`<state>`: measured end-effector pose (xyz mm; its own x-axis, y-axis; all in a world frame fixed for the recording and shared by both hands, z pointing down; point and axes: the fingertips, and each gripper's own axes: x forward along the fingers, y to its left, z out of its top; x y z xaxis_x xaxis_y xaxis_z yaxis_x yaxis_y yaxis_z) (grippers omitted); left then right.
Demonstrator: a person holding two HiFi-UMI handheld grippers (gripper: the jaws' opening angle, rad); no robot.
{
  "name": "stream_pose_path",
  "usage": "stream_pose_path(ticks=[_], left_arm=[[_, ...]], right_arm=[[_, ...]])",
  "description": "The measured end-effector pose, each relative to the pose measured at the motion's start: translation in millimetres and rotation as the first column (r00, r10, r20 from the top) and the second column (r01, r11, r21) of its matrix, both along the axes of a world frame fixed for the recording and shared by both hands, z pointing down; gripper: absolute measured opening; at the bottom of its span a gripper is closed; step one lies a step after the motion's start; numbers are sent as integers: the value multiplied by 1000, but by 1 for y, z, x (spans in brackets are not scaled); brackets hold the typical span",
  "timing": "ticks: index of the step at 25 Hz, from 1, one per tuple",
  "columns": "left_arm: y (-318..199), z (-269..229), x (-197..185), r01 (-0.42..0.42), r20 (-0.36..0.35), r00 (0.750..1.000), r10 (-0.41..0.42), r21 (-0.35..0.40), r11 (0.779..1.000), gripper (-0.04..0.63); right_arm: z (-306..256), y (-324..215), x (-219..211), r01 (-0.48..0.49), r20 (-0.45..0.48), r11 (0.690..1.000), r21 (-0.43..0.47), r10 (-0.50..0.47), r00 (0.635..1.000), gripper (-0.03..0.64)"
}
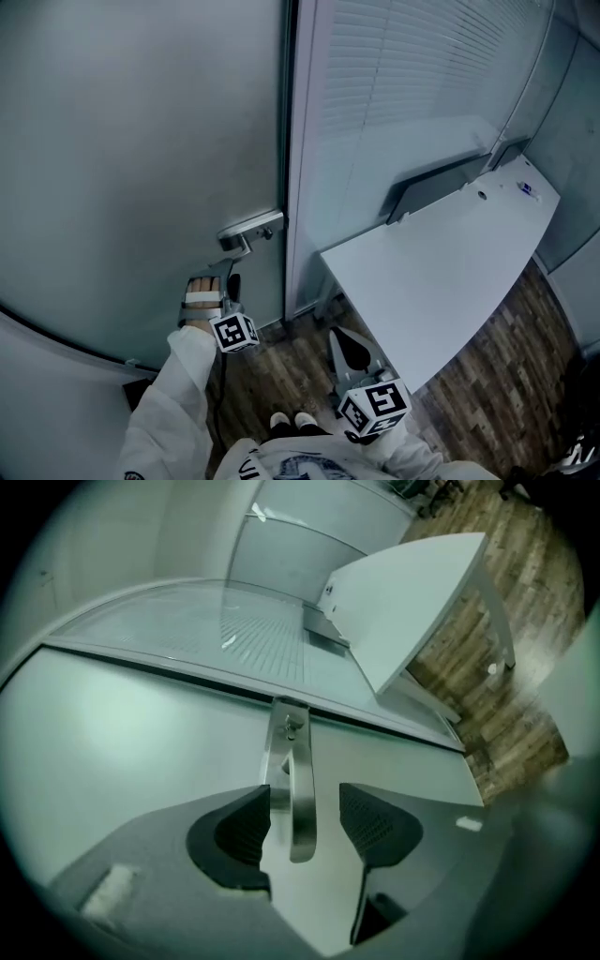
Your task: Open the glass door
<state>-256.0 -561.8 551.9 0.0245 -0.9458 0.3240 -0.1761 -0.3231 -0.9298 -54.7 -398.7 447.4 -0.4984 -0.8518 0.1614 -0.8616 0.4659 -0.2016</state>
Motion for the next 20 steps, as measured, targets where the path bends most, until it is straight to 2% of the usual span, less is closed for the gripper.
stream_pose_path(ticks=[3,7,9,20], left_arm=[[-19,8,-7,8,47,999,-8,7,1000,239],[-32,13,-8,23,57,998,-23,3,1000,228],[-35,12,-5,20,43,999,-21,35,999,120],[-38,7,-3,51,-85,995,-47,46,998,114]], right_arm=[[3,0,1,-6,-6,1000,-9,6,1000,6],[7,0,5,-15,-14,1000,-20,15,1000,6],[7,0,7,-22,-14,1000,-22,21,1000,6],[16,-8,-2,-11,-9,999,-47,10,1000,6]])
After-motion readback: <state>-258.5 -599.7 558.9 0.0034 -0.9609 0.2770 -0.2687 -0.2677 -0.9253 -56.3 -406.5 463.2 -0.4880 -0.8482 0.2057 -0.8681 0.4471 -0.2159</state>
